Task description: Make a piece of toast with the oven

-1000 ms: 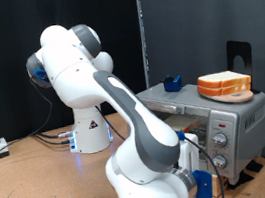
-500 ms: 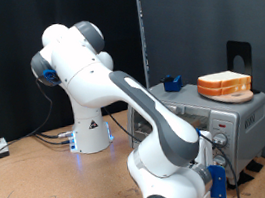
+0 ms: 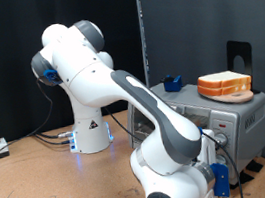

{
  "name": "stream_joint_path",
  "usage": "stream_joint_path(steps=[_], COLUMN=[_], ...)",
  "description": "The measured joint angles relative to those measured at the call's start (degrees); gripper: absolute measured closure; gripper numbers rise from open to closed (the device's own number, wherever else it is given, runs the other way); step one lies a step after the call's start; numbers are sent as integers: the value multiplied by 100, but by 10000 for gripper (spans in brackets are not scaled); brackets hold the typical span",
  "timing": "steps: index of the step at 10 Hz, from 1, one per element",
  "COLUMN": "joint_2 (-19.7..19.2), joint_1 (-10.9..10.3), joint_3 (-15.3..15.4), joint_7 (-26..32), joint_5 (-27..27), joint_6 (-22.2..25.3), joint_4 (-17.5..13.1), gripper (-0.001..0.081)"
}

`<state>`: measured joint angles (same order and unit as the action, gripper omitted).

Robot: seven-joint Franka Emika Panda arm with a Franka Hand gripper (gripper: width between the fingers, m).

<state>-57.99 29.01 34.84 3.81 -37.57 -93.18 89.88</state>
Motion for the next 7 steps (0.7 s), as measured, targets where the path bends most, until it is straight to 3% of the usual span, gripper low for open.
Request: stream_joint_path(steps=[1,2,3,4,5,6,7], joint_2=[16,39,44,43,44,44,51], joint_1=[7,5,-1,-1,2,2,4], joint_3=[18,27,13,1,-6,-6,-5], joint_7=[0,0,0,3,5,6,69], joint_5=[-11,-16,-1,4,12,14,14], joint_6=[-1,-7,-115,-215,-253,-253,-268], joint_4=[0,1,34,71,88,88,97], gripper=[229,408,408,567,567,710,710])
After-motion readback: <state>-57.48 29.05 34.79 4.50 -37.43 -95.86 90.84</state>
